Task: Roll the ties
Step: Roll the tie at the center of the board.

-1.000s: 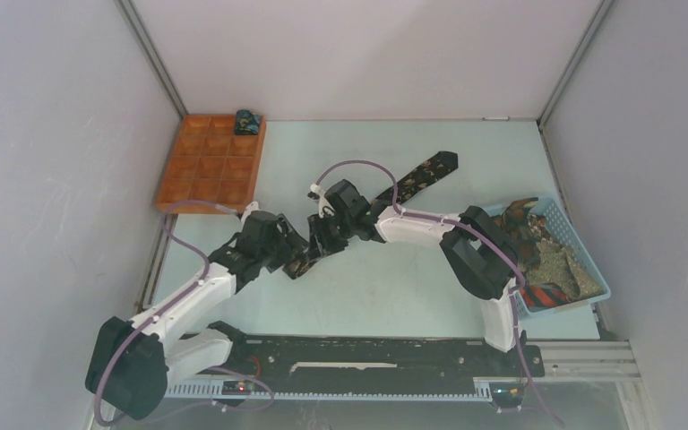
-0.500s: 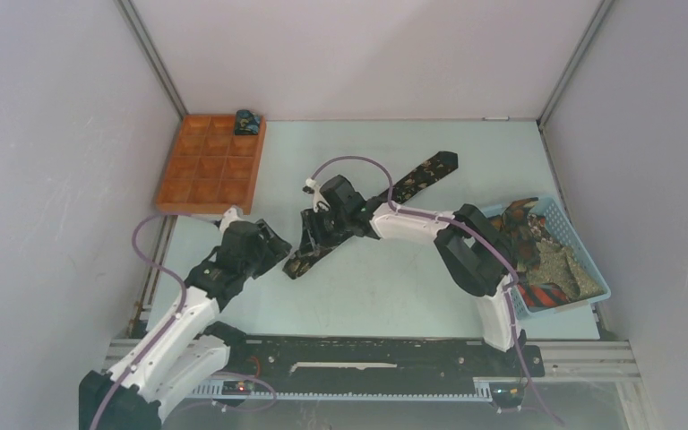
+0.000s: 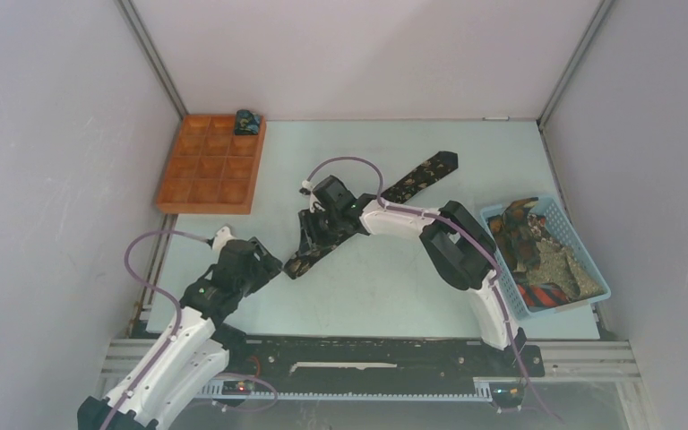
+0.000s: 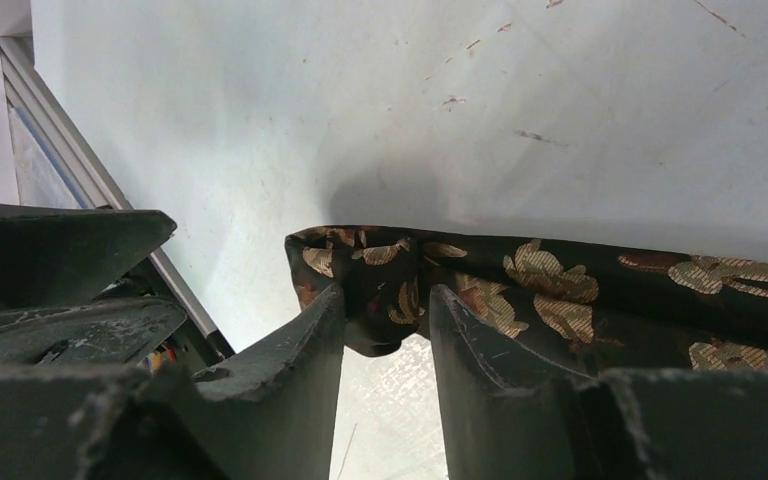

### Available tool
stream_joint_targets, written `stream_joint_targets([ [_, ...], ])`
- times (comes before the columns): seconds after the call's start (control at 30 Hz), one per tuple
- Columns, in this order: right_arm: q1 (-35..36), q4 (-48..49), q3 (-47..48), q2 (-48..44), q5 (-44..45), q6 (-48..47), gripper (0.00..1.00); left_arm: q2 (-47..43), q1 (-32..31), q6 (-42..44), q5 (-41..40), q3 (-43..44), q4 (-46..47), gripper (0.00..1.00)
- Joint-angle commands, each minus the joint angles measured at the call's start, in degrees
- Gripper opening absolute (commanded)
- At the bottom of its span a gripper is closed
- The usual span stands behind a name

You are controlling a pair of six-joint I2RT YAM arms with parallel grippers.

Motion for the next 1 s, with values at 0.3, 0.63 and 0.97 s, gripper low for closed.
stream_joint_targets([
  [0.3, 1.6, -3.2, 2.4, -0.1, 2.6, -1.6, 0.23, -1.1, 0.3, -0.8, 1.4, -1.6, 1.8, 0.7],
  [0.63, 1.8, -4.6, 1.9, 0.5, 5.4, -1.4, 0.21, -0.4, 0.4, 0.1, 4.6, -3.4, 6.1, 0.69],
  [0.97, 1.7, -2.8, 1.2, 1.3, 4.7, -1.5, 0.21, 3.4, 0.3, -1.0, 10.3, -6.9, 14.3, 0.68],
])
